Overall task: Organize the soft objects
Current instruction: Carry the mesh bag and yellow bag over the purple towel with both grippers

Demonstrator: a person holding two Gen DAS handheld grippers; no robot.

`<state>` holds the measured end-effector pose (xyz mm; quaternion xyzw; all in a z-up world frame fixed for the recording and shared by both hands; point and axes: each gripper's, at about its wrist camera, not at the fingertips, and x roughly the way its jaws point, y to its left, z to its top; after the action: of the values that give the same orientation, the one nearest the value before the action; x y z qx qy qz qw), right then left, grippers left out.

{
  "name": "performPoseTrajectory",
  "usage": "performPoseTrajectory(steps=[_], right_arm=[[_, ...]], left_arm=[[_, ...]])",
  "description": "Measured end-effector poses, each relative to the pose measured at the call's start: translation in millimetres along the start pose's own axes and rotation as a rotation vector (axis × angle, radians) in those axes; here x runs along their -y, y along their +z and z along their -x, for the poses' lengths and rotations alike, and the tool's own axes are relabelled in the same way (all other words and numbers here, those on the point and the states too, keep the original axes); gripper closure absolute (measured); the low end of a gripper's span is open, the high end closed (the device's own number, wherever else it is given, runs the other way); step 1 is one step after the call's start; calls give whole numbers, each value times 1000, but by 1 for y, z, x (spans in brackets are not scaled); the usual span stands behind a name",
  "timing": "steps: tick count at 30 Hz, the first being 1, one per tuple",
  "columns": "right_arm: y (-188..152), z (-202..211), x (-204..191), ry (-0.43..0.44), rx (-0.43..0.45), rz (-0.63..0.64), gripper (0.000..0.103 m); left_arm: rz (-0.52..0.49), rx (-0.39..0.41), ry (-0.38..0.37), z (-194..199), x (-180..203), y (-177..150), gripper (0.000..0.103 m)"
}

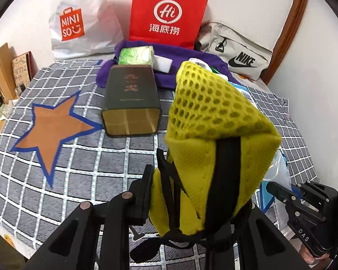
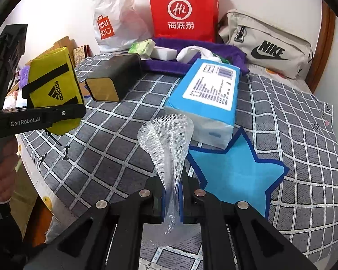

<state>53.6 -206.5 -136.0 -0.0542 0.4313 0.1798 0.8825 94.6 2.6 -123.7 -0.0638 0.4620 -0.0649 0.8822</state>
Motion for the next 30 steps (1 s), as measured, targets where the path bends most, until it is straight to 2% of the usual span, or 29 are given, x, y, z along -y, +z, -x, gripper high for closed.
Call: performPoseTrajectory(steps=[10, 30], right_arm=[[24, 14, -7, -10, 42, -6, 94], [89, 25, 1, -4, 115, -14, 94]], left_arm=[[-1, 45, 19, 20, -6, 11, 79], [7, 105, 63, 45, -12, 60, 79]])
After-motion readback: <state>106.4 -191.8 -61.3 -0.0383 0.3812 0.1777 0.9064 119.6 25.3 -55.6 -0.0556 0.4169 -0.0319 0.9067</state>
